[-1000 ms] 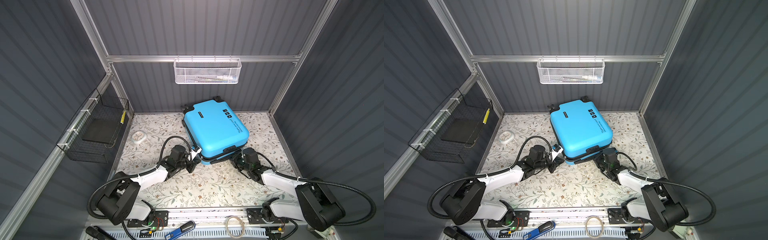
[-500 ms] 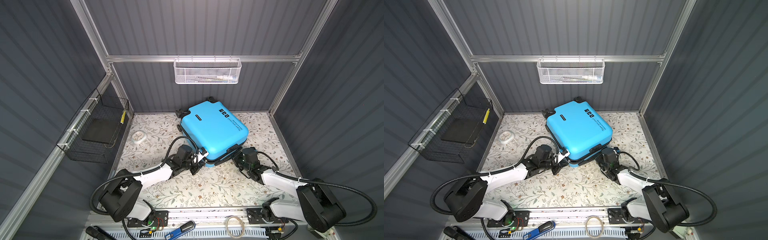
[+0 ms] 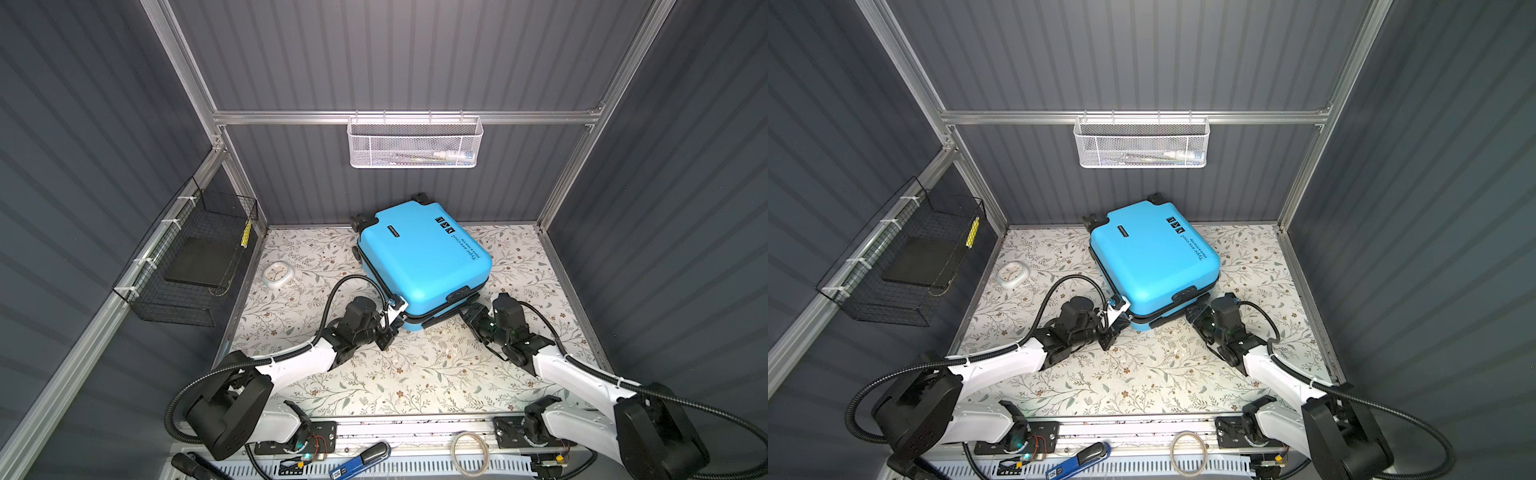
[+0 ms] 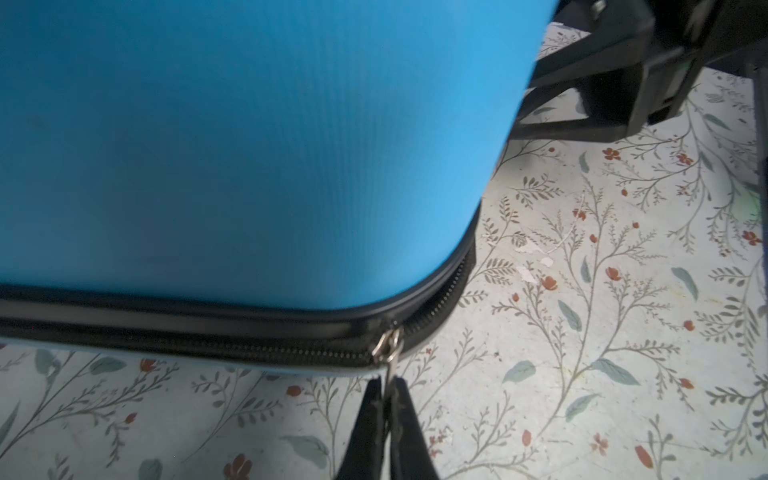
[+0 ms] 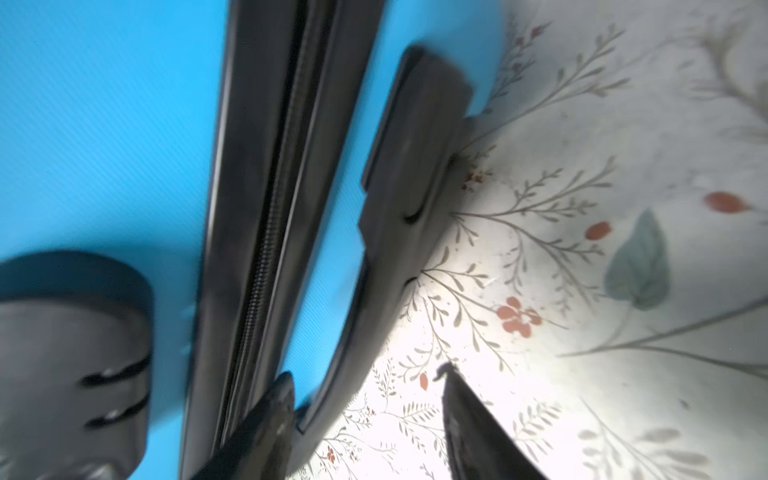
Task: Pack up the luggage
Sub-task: 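Release the suitcase edge and draw the right gripper back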
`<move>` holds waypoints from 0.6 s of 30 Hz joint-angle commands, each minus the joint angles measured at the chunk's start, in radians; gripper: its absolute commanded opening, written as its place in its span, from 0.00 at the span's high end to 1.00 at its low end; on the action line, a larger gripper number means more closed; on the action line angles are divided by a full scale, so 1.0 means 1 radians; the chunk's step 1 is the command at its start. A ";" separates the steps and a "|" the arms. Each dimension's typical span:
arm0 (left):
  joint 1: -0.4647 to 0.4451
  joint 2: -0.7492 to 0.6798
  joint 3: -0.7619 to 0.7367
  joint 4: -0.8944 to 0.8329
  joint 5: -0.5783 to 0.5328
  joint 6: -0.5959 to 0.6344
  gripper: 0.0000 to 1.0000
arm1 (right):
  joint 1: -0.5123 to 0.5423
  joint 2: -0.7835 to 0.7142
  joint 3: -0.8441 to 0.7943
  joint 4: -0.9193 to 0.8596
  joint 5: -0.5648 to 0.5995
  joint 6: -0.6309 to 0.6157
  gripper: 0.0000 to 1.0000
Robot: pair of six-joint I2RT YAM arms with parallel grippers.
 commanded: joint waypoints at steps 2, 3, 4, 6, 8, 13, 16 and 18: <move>0.031 -0.047 -0.032 0.060 -0.092 -0.033 1.00 | -0.105 -0.079 -0.050 -0.130 -0.071 -0.057 0.38; 0.032 -0.054 -0.039 0.059 -0.098 -0.036 1.00 | -0.141 -0.095 -0.060 -0.142 -0.086 -0.067 0.38; 0.035 -0.064 -0.047 0.058 -0.105 -0.037 1.00 | -0.187 -0.118 -0.068 -0.160 -0.101 -0.080 0.38; 0.037 -0.085 -0.067 0.057 -0.114 -0.047 1.00 | -0.276 -0.155 -0.072 -0.188 -0.127 -0.112 0.37; 0.037 -0.113 -0.092 0.055 -0.126 -0.061 1.00 | -0.361 -0.178 -0.048 -0.226 -0.148 -0.153 0.37; 0.037 -0.229 -0.156 0.033 -0.185 -0.091 1.00 | -0.500 -0.126 0.039 -0.221 -0.213 -0.223 0.35; 0.039 -0.318 -0.192 0.005 -0.232 -0.097 1.00 | -0.549 -0.028 0.087 -0.146 -0.298 -0.233 0.35; 0.040 -0.372 -0.219 0.004 -0.275 -0.115 1.00 | -0.563 0.061 0.125 -0.085 -0.358 -0.231 0.35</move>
